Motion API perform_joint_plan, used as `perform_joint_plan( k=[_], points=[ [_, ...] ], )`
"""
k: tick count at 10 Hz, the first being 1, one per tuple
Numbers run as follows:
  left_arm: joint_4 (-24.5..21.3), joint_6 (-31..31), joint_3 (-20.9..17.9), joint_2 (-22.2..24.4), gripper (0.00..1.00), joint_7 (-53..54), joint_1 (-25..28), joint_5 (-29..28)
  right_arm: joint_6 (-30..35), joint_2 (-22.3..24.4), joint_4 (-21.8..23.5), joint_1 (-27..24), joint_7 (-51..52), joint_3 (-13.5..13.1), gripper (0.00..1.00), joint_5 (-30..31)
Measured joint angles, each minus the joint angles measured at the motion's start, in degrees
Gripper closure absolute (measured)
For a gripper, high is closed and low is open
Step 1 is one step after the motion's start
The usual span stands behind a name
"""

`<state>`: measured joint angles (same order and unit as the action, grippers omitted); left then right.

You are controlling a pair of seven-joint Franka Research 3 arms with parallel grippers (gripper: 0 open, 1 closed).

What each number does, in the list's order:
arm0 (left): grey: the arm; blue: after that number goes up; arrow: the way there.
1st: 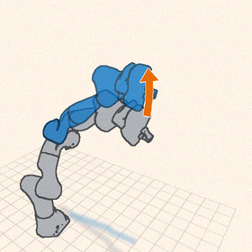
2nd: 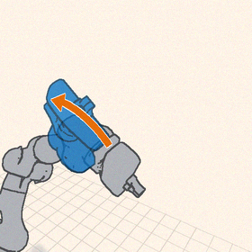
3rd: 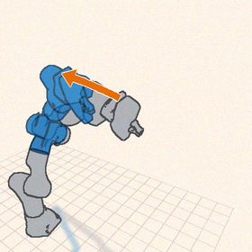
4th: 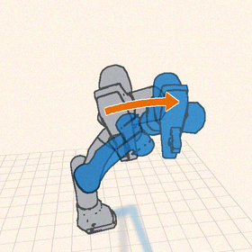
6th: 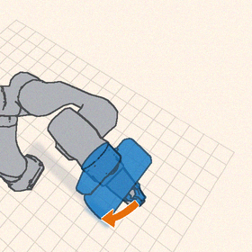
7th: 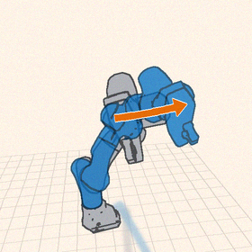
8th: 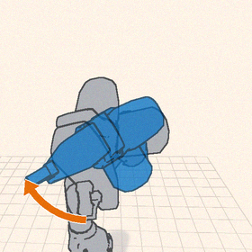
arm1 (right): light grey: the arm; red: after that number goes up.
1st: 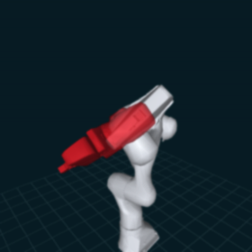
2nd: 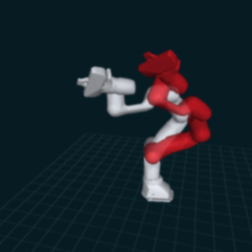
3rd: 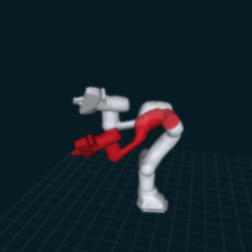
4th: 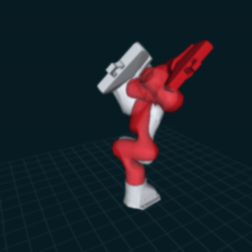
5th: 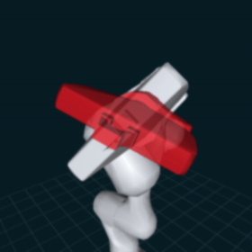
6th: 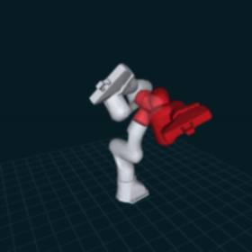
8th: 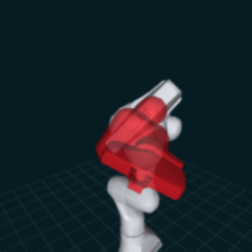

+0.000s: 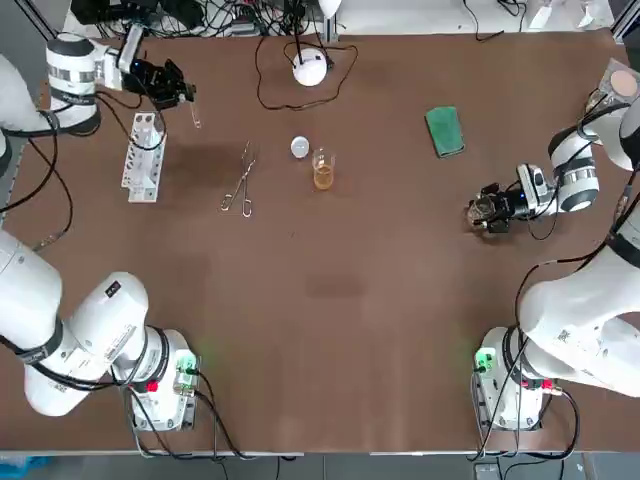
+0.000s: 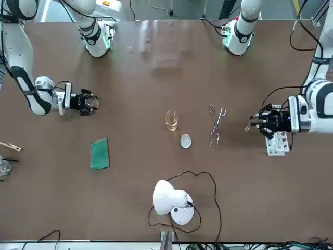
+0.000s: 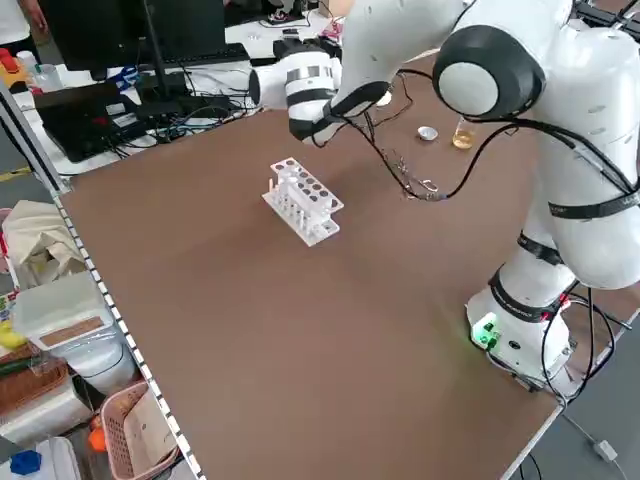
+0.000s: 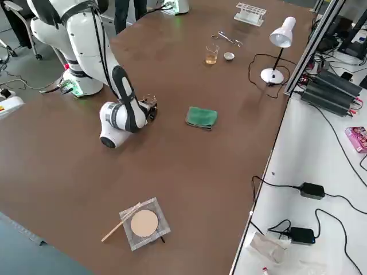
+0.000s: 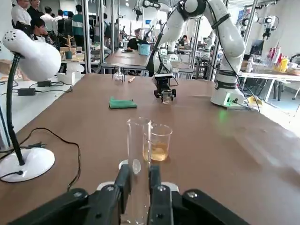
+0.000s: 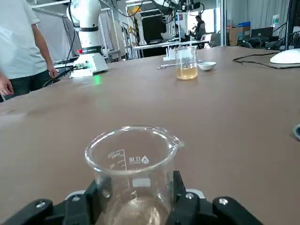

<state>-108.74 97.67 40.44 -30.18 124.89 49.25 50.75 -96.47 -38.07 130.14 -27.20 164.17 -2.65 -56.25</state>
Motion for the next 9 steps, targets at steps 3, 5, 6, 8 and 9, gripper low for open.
perform_joint_plan(
  k=[3,5,6,8,9],
  points=[
    [-1.6,4.4,3.8,1.5,0.78,-3.6,-0.4,0.0,0.8,0.4,0.0,0.2,-0.2,0.0,0.41,0.0],
    [-1.7,7.7,4.3,3.0,0.78,-5.6,-3.3,0.0,1.3,1.1,-0.1,0.6,-0.6,0.1,0.41,0.0],
    [-1.7,9.7,4.4,3.6,0.78,-7.2,-5.2,0.0,1.7,2.1,-0.1,1.2,-1.4,0.1,0.41,-0.1],
    [-1.8,13.5,4.4,4.6,0.78,-11.2,-8.7,0.0,2.2,4.4,-0.1,3.2,-2.9,0.1,0.41,-0.3],
    [-1.8,16.3,4.4,5.0,0.78,-12.5,-10.7,0.0,2.3,5.4,0.1,4.5,-3.4,0.2,0.41,-1.3]
  ],
)
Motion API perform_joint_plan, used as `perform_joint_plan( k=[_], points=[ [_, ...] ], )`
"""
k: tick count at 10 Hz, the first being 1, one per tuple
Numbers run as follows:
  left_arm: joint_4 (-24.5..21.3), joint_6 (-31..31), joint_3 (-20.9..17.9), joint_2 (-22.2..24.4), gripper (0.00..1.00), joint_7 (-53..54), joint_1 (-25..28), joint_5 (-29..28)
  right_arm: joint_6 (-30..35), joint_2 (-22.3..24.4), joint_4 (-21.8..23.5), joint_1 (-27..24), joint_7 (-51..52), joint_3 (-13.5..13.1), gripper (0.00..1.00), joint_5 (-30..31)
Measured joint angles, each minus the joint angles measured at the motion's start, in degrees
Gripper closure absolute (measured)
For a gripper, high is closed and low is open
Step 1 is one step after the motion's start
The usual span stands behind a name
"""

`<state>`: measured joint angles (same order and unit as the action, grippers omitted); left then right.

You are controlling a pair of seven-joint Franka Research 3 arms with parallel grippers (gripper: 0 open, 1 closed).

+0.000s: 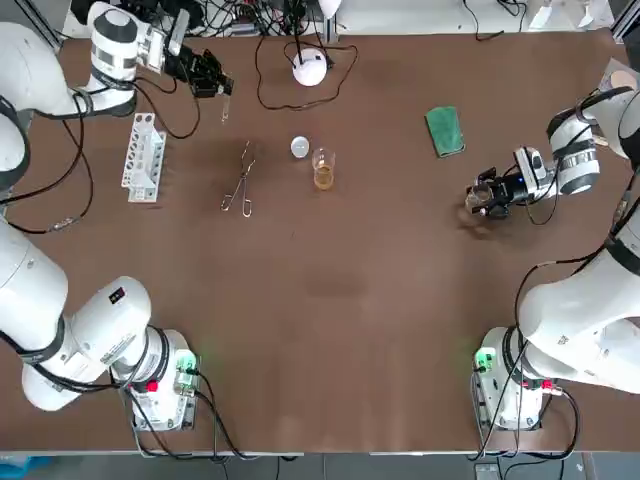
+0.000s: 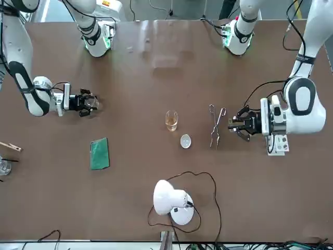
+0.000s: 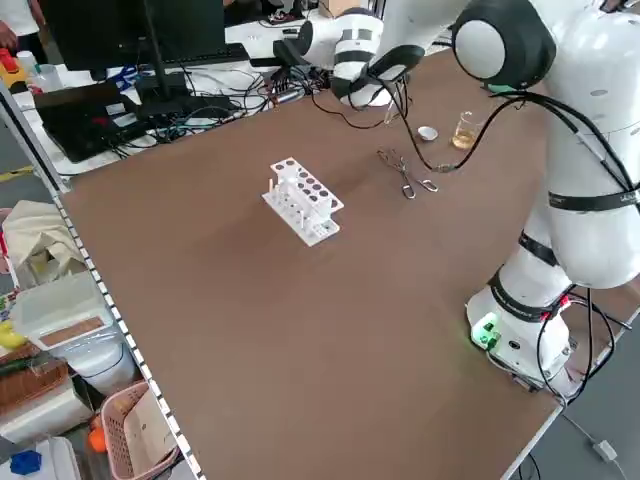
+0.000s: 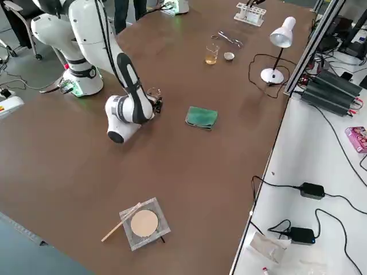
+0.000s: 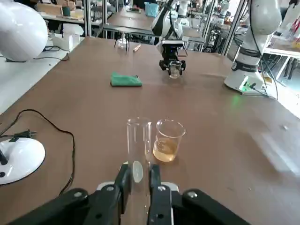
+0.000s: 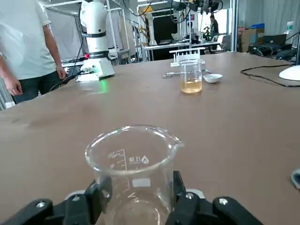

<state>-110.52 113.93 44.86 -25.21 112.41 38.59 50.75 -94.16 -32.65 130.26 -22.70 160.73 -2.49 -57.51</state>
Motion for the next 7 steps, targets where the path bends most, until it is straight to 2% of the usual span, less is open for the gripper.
perform_joint_plan(
  k=[7],
  points=[
    [-0.5,17.9,-0.2,0.7,0.78,-12.9,-15.0,-1.3,-0.4,4.1,3.2,13.4,-1.9,0.0,0.41,-15.6]
  ],
)
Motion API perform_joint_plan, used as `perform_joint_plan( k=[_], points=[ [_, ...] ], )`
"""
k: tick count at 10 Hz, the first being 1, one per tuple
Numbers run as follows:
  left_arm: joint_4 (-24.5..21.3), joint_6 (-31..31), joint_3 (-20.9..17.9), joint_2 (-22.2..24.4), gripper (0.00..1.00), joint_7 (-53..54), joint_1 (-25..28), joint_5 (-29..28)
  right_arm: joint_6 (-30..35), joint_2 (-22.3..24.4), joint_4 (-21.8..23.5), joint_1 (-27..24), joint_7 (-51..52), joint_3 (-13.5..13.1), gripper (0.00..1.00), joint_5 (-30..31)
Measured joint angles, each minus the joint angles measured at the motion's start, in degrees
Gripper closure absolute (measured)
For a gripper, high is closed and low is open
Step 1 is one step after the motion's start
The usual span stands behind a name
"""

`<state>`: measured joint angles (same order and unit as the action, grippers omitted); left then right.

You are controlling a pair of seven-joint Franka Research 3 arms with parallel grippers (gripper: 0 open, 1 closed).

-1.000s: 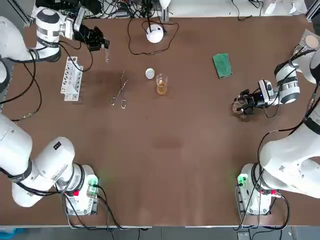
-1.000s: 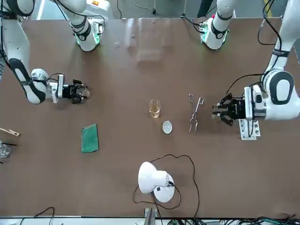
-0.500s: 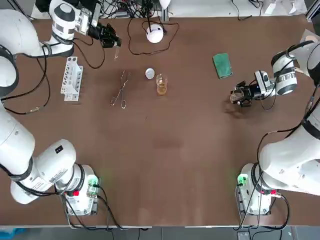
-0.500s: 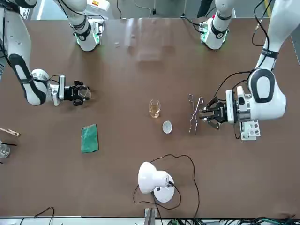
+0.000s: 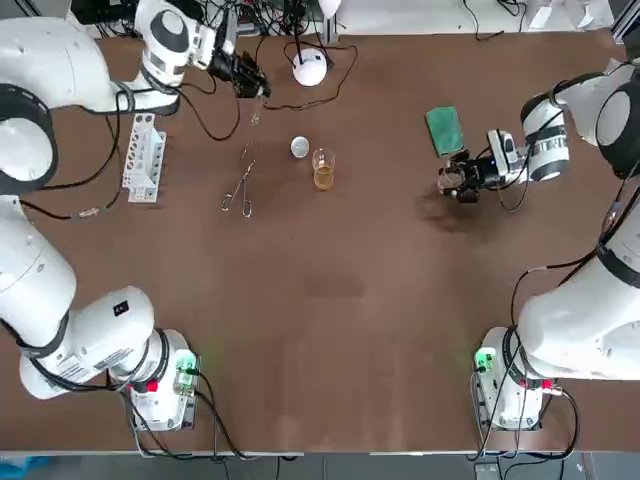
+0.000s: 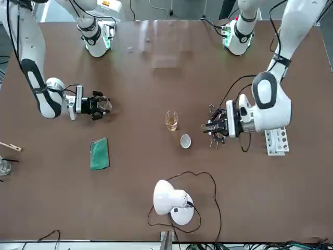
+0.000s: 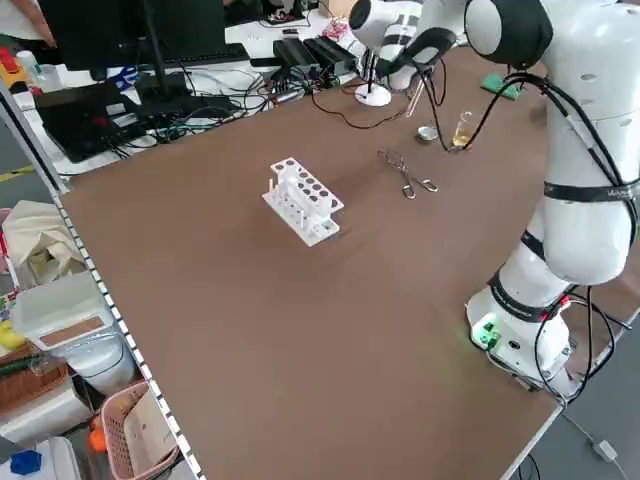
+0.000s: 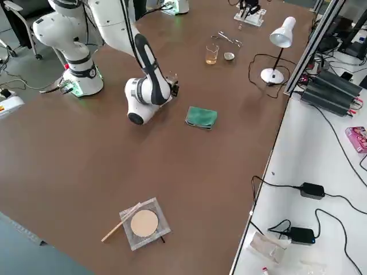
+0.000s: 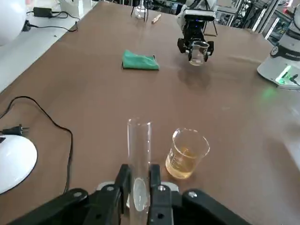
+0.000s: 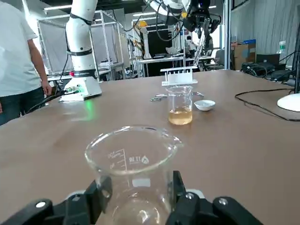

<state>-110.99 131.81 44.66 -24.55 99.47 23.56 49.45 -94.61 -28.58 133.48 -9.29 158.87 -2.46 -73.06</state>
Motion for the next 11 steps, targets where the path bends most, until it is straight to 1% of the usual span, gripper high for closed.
perform_joint_plan(
  k=[2,4,5,6,7,8,10,11],
  points=[
    [0.1,2.5,-0.2,0.0,0.78,-3.9,-2.6,-3.9,-1.3,0.1,0.1,2.9,-0.4,0.0,0.41,-3.2],
    [0.6,2.9,-0.7,0.0,0.78,-8.8,-3.7,-9.2,-2.3,0.1,0.2,5.1,-0.6,-0.1,0.41,-6.3],
    [0.7,3.9,-1.3,0.0,0.78,-11.0,-5.2,-11.1,-2.7,0.1,0.2,6.0,-0.6,-0.2,0.41,-7.6],
    [0.8,5.5,-3.0,0.0,0.78,-13.3,-8.1,-12.3,-3.2,0.1,0.2,6.9,-0.7,-0.2,0.41,-8.6],
    [0.9,6.6,-6.1,0.1,0.78,-15.5,-12.5,-12.7,-3.9,0.1,0.3,7.6,-0.8,-0.2,0.41,-9.2],
    [1.2,7.2,-10.9,0.1,0.78,-17.5,-18.3,-12.8,-4.1,0.1,0.3,7.9,-0.8,-0.2,0.41,-9.9],
    [2.6,7.8,-23.5,0.1,0.78,-20.1,-31.9,-12.8,-4.4,0.2,0.4,8.7,-0.9,-0.3,0.41,-11.0],
    [3.3,7.8,-28.5,0.1,0.78,-21.6,-37.4,-12.8,-4.7,0.2,0.4,9.0,-0.9,-0.3,0.41,-11.2]
  ],
)
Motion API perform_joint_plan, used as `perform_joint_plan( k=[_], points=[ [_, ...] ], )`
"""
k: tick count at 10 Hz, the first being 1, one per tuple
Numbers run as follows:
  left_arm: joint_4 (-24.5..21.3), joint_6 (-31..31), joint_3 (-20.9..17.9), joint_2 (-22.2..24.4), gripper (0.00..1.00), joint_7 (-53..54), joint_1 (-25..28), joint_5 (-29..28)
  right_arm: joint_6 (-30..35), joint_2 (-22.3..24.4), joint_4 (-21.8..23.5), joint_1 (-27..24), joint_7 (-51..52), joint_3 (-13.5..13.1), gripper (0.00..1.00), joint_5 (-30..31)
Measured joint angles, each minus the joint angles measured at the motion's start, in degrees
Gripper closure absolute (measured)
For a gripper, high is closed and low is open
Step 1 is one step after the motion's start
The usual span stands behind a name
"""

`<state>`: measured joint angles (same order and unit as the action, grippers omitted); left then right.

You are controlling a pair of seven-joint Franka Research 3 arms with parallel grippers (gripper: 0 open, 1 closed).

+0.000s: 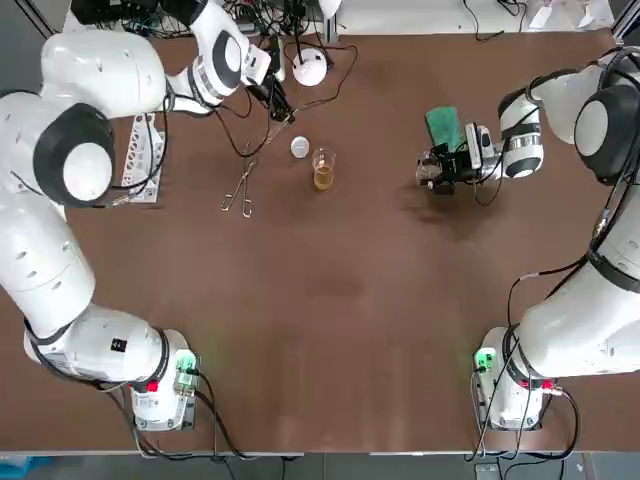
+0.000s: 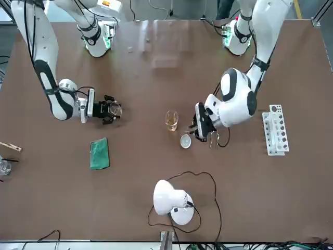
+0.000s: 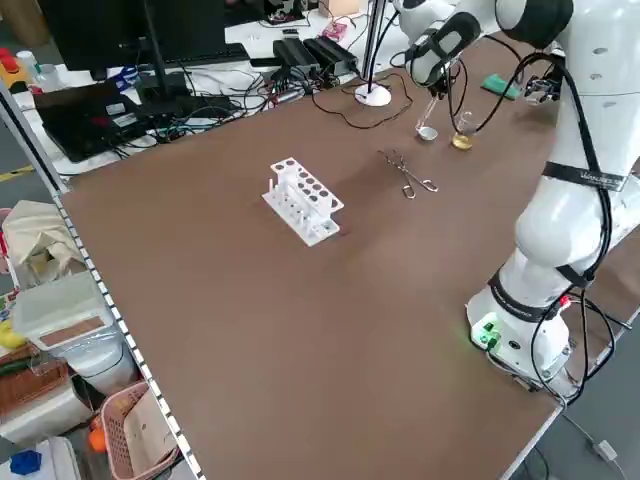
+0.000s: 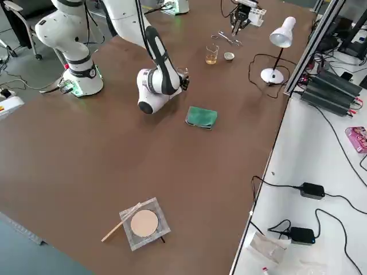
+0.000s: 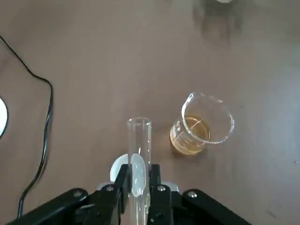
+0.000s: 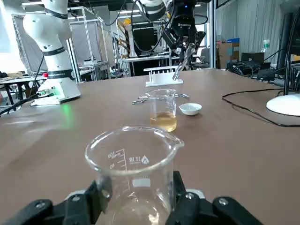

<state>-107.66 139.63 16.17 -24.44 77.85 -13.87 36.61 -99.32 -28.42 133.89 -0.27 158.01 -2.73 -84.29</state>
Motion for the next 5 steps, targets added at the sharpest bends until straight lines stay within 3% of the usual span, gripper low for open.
perform_joint_plan(
  k=[2,5],
  points=[
    [0.9,0.0,-6.0,0.0,0.78,-1.7,-7.4,0.0,-0.2,0.0,0.0,0.2,-0.1,0.0,0.41,0.0],
    [1.3,0.0,-12.0,-0.2,0.78,-3.0,-15.6,-0.4,-0.2,0.0,0.1,0.2,-0.1,-0.1,0.41,-0.1]
  ],
)
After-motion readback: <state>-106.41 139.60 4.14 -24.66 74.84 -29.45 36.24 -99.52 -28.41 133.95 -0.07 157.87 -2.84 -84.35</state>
